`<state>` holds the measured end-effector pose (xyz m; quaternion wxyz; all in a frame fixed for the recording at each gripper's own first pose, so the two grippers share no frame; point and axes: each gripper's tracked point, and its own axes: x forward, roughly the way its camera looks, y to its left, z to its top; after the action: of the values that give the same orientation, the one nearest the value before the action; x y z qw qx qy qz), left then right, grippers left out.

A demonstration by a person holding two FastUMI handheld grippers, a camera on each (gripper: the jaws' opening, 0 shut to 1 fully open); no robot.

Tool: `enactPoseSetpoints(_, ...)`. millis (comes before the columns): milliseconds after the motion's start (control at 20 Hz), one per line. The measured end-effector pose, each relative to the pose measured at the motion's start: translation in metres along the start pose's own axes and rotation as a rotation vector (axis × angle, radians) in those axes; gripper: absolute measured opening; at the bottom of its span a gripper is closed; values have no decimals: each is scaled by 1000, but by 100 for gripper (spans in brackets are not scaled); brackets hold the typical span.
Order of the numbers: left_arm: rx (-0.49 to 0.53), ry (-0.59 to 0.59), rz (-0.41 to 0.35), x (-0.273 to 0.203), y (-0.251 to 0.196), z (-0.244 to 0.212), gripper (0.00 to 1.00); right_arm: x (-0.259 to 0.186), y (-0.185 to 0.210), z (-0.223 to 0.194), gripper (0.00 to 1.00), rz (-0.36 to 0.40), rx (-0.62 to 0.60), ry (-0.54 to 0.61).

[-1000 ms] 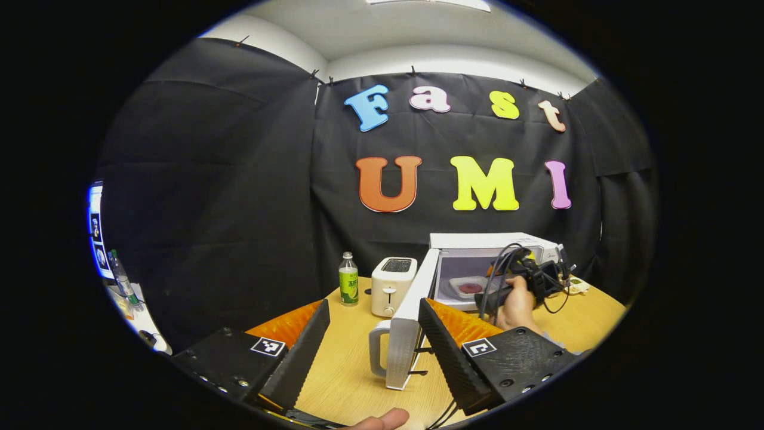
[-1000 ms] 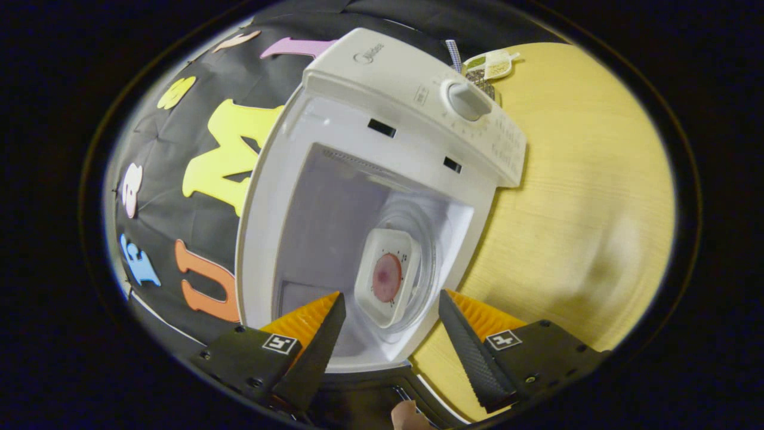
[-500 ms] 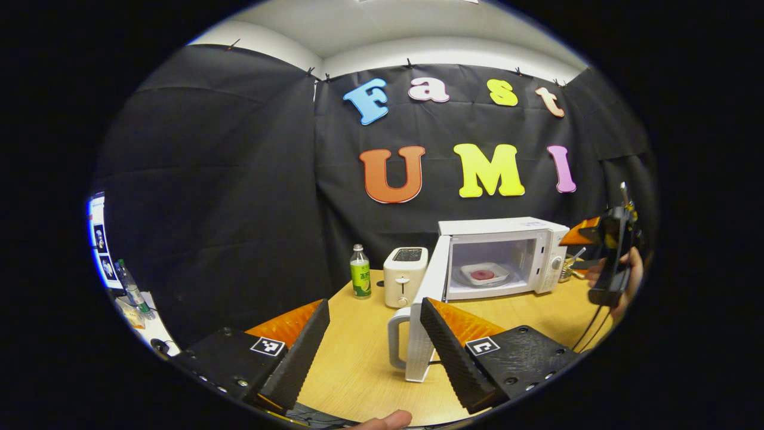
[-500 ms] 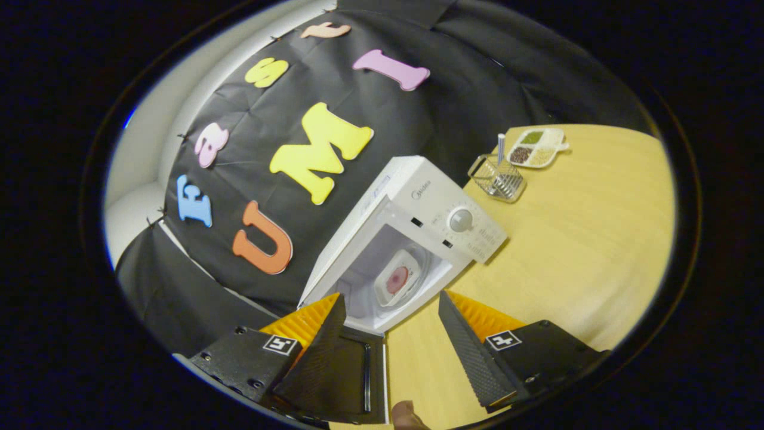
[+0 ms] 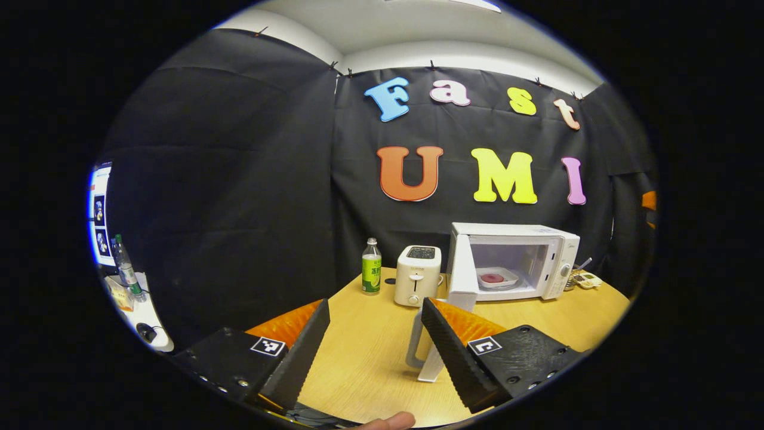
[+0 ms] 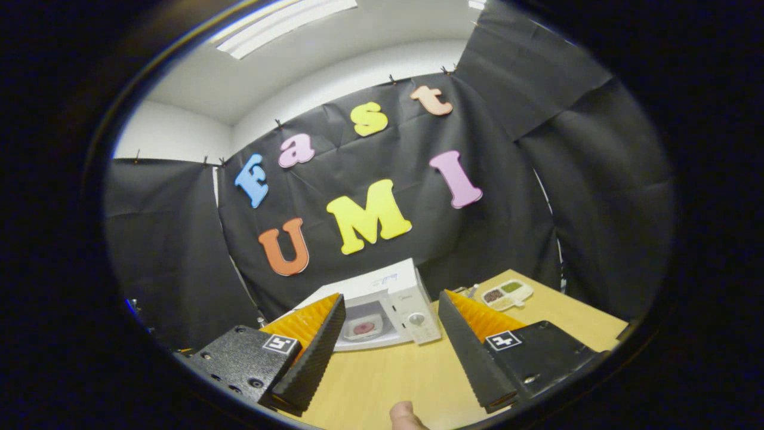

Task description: Open the microwave oven with the left hand, put the food in, and close the microwave oven.

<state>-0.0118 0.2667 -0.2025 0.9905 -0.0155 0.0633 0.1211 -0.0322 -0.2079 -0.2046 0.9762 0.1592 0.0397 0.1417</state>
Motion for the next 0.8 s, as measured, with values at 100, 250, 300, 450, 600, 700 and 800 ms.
enactPoseSetpoints(100,7,5,1,13,6,-12,94,-22,0,19,89,3,-35,-41)
enactPoseSetpoints(250,-26,27,3,28,15,-27,70,-44,2,32,99,3,-73,-70)
enactPoseSetpoints(300,-37,21,18,34,21,-27,54,-49,1,32,99,3,-82,-71)
enactPoseSetpoints(450,-85,41,0,49,23,-40,23,-50,10,30,99,40,-84,-48)
enactPoseSetpoints(600,-111,61,-34,55,21,-56,0,-58,20,22,99,78,-81,-10)
enactPoseSetpoints(700,-98,71,-61,58,15,-64,0,-57,23,20,99,85,-78,1)
enactPoseSetpoints(800,-92,85,-101,62,3,-70,0,-56,23,20,100,91,-78,7)
